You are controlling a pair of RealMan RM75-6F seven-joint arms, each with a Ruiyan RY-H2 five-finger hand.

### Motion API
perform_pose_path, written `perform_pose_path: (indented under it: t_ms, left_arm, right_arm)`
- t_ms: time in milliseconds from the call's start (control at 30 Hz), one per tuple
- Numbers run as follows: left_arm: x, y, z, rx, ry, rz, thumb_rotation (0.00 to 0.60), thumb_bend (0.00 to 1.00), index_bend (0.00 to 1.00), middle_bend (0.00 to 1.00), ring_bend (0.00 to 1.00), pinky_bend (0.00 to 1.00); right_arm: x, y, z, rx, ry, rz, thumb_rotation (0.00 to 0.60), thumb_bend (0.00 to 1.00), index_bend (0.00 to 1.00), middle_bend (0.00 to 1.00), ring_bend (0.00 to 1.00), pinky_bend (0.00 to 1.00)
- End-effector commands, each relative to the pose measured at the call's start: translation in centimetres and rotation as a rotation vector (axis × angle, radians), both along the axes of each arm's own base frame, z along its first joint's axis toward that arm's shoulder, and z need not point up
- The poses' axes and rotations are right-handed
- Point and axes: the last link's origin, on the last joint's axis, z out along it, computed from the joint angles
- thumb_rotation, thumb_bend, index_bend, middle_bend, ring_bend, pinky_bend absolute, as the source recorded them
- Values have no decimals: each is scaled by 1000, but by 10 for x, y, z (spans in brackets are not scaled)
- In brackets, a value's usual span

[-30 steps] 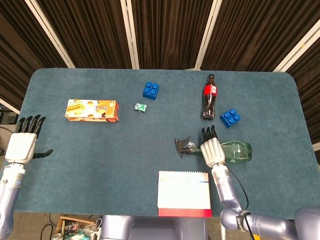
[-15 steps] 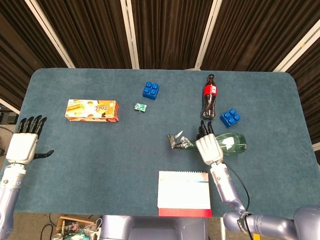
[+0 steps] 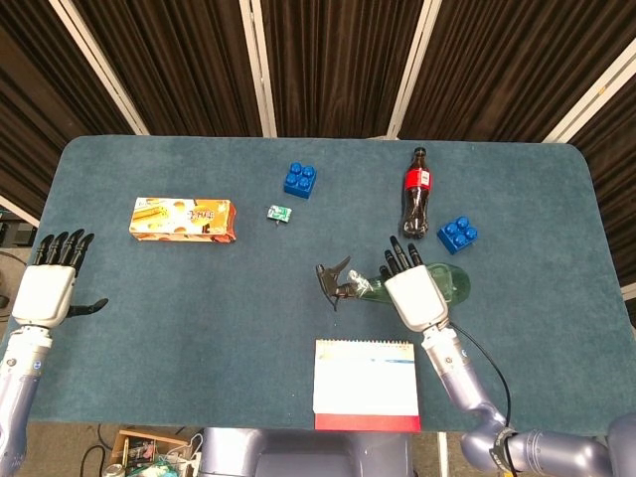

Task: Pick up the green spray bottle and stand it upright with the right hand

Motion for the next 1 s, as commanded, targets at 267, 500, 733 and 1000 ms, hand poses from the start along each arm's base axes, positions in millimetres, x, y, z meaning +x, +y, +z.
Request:
perform_pose_path:
  t_ms: [267, 500, 733, 1000]
  left_arm:
    - [0, 0, -1, -4, 2, -1, 600, 5, 0, 21, 3, 39]
    - [1, 0, -2, -3, 7, -1, 600, 5, 0, 20, 2, 39]
    - [2, 0, -4, -10, 12, -3, 600, 6, 0, 21, 3, 39]
    - [2, 0, -3, -6, 9, -5, 600, 6, 0, 21, 2, 39]
  right_arm:
    - [4, -3, 44, 105, -730, 39, 600, 409, 1000, 221, 0, 203]
    - [-8, -8, 57, 187, -1041, 60, 600, 390, 1000, 218, 0, 203]
    - [-35, -12, 55, 194, -1194, 62, 600, 384, 1000, 201, 0, 203]
    - [-55, -9, 39, 203, -1235, 26, 600, 381, 1000, 194, 0, 203]
